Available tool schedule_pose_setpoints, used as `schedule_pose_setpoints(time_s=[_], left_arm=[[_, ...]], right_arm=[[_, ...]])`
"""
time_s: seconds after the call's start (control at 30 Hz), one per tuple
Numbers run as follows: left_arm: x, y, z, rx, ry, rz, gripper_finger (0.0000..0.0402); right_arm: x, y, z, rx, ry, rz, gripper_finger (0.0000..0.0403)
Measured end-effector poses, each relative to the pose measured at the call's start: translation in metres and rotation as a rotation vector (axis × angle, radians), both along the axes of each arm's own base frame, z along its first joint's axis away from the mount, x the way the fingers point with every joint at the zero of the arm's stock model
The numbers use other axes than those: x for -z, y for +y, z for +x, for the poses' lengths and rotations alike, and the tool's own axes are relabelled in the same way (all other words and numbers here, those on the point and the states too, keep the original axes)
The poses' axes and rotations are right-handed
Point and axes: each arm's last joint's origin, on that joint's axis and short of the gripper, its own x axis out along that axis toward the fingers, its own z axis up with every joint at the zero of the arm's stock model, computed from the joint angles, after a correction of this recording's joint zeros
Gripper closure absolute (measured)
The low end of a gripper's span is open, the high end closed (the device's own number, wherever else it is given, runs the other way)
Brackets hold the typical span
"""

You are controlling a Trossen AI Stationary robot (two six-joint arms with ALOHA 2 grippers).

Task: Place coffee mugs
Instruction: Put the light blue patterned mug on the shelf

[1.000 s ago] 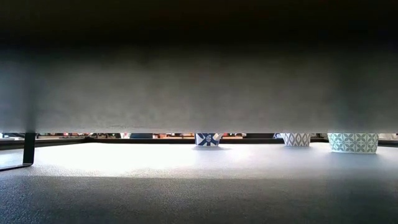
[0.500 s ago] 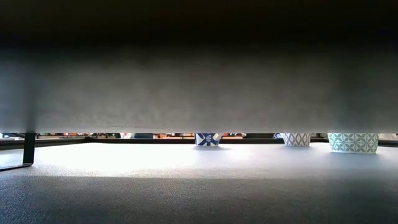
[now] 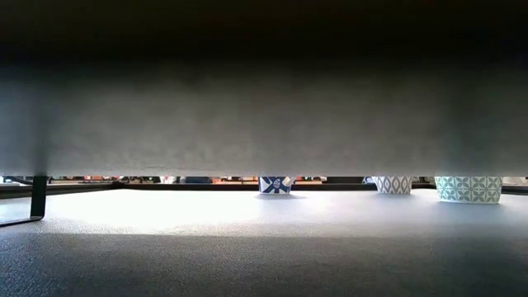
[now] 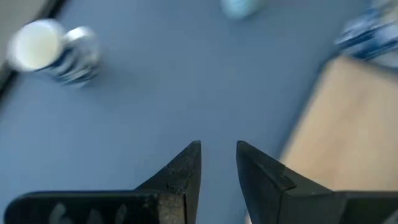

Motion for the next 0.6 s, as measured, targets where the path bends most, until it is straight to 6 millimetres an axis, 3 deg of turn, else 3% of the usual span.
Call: schedule_pose_setpoints(time_s=[0.17,0.4,0.6], left_arm=[[0.003,0.042,0.003,-0.043,0.085,0.043,0.0318],[0.003,0.078,0.003,0.073,0.196,0.129,0.0318],[-0.017,0.109,-0.012,0.141,0.201,0.185,0.0318]], right_arm=[[0.0,0.0,0.0,0.0,0.0,0.0,0.0335],[0.0,0.0,0.0,0.0,0.0,0.0,0.0335],[-0.001,0.0,0.0,0.0,-0.016,-0.003,0.0335]])
